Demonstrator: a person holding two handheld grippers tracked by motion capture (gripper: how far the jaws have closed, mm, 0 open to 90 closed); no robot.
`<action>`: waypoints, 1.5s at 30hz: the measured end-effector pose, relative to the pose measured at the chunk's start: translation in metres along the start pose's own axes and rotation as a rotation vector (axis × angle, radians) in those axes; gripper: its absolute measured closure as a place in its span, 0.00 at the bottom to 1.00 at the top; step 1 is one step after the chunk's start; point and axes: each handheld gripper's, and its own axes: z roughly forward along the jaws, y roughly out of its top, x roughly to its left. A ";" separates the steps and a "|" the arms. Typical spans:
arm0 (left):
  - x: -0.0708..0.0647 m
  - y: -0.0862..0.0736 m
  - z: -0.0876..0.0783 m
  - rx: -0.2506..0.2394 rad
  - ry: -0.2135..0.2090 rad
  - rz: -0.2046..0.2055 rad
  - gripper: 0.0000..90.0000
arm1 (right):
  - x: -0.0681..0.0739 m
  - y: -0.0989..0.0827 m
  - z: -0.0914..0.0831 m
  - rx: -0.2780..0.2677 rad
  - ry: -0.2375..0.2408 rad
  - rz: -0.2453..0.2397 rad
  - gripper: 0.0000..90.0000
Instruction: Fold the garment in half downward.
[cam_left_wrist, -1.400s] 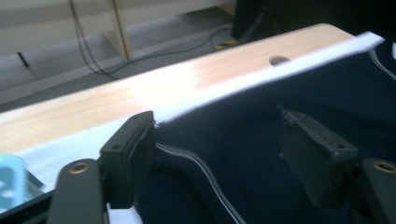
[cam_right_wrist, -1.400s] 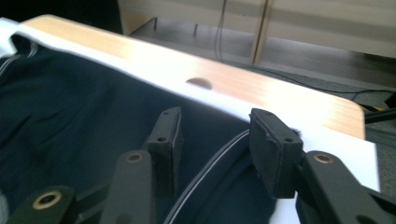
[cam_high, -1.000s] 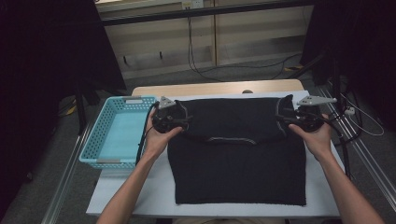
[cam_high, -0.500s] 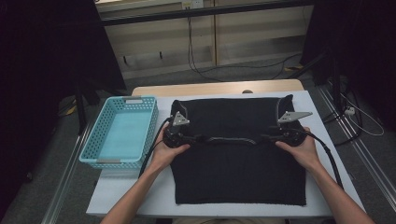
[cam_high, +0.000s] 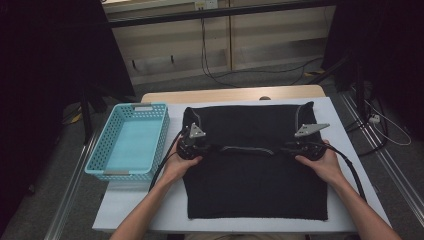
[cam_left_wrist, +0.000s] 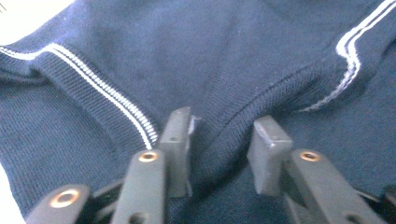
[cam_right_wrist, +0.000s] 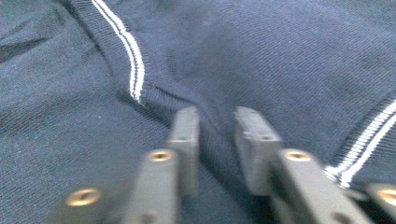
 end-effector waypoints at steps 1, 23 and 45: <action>0.001 -0.001 -0.001 0.000 0.010 -0.010 0.81 | -0.001 0.000 0.000 -0.002 -0.003 0.007 0.92; -0.008 -0.003 -0.038 -0.103 -0.098 -0.080 0.96 | 0.003 0.003 -0.039 -0.089 -0.042 -0.006 0.97; -0.034 -0.016 -0.072 -0.174 -0.172 -0.075 0.96 | 0.023 -0.012 -0.069 -0.141 -0.023 0.015 0.97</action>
